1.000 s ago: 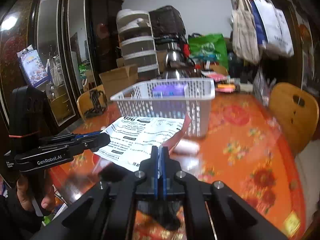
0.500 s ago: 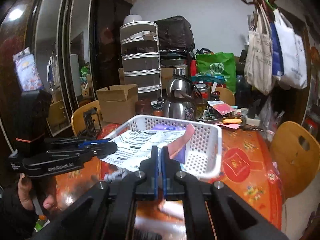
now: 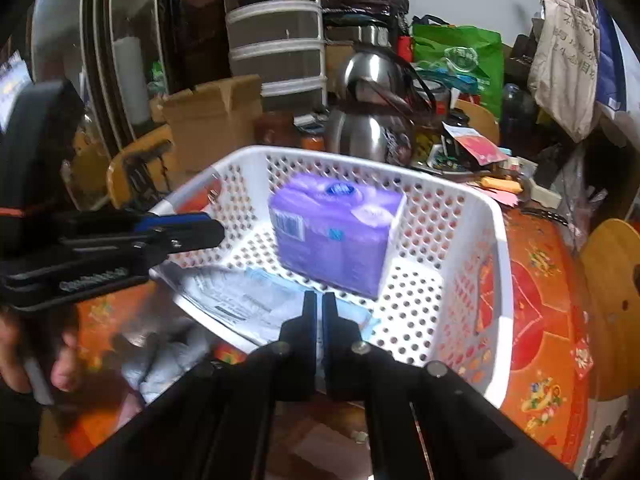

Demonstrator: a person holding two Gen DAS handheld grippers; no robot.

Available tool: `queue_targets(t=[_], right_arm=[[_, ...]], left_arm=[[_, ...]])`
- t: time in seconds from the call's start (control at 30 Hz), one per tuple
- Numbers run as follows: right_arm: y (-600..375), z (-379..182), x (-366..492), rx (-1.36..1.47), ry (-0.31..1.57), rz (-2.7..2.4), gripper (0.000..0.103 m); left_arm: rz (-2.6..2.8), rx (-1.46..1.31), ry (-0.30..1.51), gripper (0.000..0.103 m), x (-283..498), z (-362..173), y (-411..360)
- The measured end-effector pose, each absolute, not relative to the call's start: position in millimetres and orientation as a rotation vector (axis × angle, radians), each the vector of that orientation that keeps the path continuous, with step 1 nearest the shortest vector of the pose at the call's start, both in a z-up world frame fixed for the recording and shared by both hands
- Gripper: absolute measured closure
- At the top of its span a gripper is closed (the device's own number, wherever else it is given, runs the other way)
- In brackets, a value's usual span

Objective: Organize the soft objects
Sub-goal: 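Carry the white paper packet into the basket and release it, then withdraw the left gripper from the basket toward the table items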

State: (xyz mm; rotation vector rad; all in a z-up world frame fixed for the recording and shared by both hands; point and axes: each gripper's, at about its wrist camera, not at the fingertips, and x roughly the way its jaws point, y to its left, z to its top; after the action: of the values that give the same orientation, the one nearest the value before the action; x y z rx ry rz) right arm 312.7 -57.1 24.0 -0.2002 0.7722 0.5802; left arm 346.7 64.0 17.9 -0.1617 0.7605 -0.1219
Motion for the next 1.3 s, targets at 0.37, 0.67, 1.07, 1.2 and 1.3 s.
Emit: queue_targets(t=[0.37, 0.67, 1.07, 1.2, 1.3], right_arm=[[-75, 44, 305, -0.121, 0.729, 0.536, 0.036], [-86, 47, 300, -0.118, 0.722, 0.492, 0.014], [-101, 36, 249, -0.084, 0.702, 0.421, 0.013], [-97, 25, 212, -0.066, 0.675, 0.415, 0.013], [-88, 15, 193, -0.059, 0.679, 0.438, 0.013]], left_arm=[[-0.088, -0.113, 0.709, 0.023, 326, 36, 59], [-0.065, -0.128, 0.726, 0.013, 321, 32, 64], [-0.077, -0.156, 0.677, 0.013, 244, 33, 77], [-0.049, -0.193, 0.68, 0.013, 211, 17, 95], [-0.019, -0.184, 0.682, 0.013, 194, 5, 105]])
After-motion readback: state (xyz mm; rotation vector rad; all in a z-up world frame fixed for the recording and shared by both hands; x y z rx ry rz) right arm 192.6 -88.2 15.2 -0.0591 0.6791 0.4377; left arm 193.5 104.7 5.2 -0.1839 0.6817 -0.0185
